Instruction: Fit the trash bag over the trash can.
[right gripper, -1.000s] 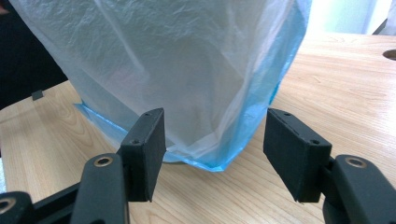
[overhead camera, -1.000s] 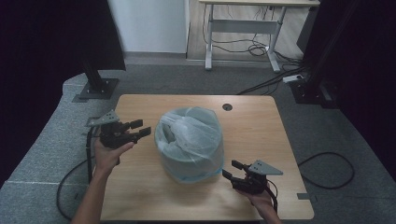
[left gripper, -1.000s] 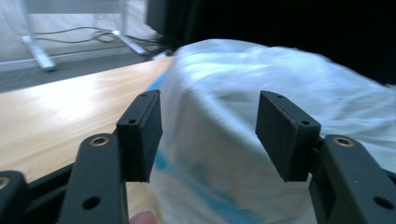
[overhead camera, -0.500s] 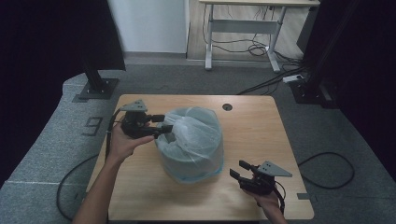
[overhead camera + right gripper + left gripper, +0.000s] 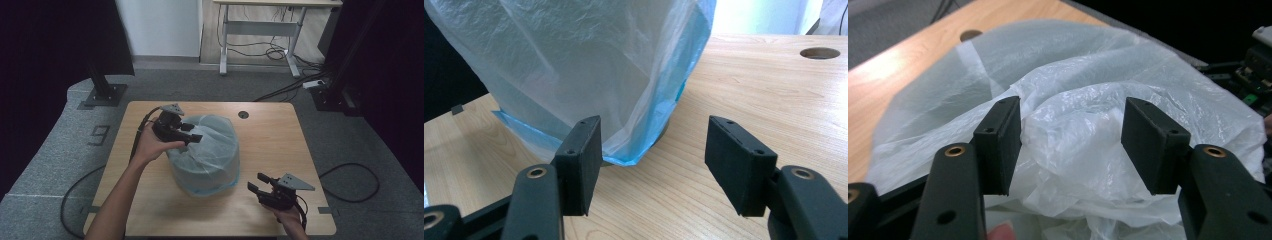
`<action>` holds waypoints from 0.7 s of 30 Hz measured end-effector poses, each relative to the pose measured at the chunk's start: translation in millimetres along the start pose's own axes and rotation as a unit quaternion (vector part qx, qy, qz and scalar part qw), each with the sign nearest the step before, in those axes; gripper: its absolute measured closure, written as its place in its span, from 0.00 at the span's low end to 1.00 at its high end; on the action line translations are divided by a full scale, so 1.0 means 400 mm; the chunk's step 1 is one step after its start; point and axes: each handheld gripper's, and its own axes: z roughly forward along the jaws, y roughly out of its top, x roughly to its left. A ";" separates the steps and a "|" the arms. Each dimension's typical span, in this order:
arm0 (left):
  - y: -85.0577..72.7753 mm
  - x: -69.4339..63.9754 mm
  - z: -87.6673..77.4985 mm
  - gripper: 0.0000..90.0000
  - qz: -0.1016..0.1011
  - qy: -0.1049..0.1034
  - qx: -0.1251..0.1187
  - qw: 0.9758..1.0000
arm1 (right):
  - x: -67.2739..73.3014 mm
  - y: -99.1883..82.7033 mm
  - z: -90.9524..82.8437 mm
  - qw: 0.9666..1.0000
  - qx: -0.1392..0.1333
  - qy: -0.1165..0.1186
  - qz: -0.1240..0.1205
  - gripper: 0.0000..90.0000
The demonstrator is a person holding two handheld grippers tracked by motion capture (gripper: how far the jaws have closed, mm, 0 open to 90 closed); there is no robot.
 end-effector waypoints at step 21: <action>0.080 -0.021 0.140 0.46 0.016 0.021 0.134 0.991 | -0.002 0.004 -0.006 1.000 0.000 -0.007 0.002 0.44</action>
